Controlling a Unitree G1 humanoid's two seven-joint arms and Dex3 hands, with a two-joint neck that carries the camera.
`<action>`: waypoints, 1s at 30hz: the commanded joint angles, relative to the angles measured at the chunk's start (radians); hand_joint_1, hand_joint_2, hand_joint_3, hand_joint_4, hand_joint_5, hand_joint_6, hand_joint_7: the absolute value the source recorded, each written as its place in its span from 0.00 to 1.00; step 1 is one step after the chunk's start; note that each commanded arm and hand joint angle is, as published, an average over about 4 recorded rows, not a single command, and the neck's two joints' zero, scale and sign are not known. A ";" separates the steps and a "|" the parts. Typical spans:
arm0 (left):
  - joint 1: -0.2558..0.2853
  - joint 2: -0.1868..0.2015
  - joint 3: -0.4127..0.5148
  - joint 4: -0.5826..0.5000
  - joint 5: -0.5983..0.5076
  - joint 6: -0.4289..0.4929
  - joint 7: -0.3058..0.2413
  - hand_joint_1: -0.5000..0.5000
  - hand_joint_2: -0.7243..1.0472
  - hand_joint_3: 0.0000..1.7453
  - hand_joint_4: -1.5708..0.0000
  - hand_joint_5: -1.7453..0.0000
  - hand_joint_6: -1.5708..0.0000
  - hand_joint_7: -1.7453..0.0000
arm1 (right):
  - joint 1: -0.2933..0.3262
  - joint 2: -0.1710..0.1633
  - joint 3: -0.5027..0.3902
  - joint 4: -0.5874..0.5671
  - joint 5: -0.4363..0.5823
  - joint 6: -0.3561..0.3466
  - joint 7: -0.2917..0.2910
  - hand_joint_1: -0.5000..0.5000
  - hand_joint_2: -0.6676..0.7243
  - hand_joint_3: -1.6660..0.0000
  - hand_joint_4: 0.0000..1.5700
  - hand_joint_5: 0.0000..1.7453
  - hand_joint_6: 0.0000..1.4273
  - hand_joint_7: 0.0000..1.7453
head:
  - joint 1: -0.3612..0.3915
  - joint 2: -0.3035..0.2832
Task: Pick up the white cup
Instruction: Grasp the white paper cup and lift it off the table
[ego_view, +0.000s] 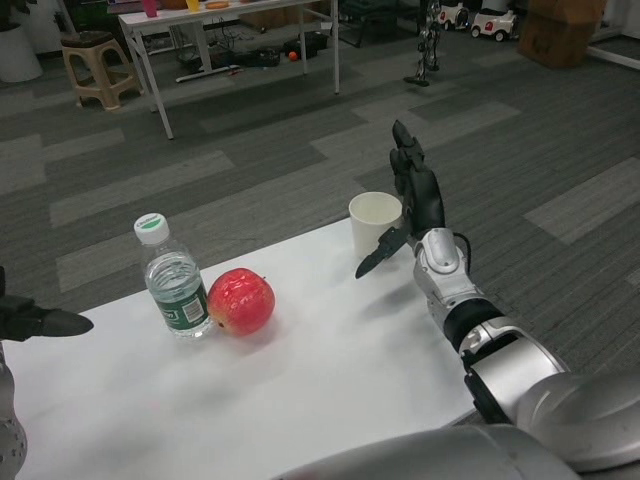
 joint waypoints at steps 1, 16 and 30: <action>-0.011 -0.004 0.002 0.003 0.005 0.000 -0.003 0.00 0.10 0.05 1.00 0.59 1.00 1.00 | -0.027 0.036 -0.047 0.026 0.009 0.005 -0.001 0.06 0.91 1.00 0.00 0.00 0.00 0.00 | -0.017 0.000; -0.011 -0.006 -0.001 0.007 0.010 -0.001 -0.003 0.00 0.10 0.05 1.00 0.59 1.00 1.00 | -0.027 0.057 -0.095 0.054 0.009 0.005 -0.001 0.04 0.91 1.00 0.00 0.00 0.00 0.00 | -0.038 -0.012; -0.015 -0.015 -0.003 0.023 0.013 -0.001 -0.004 0.00 0.10 0.05 1.00 0.60 1.00 1.00 | -0.040 0.050 -0.034 0.215 0.007 0.005 -0.002 0.04 0.91 1.00 0.00 0.00 0.00 0.00 | -0.048 -0.010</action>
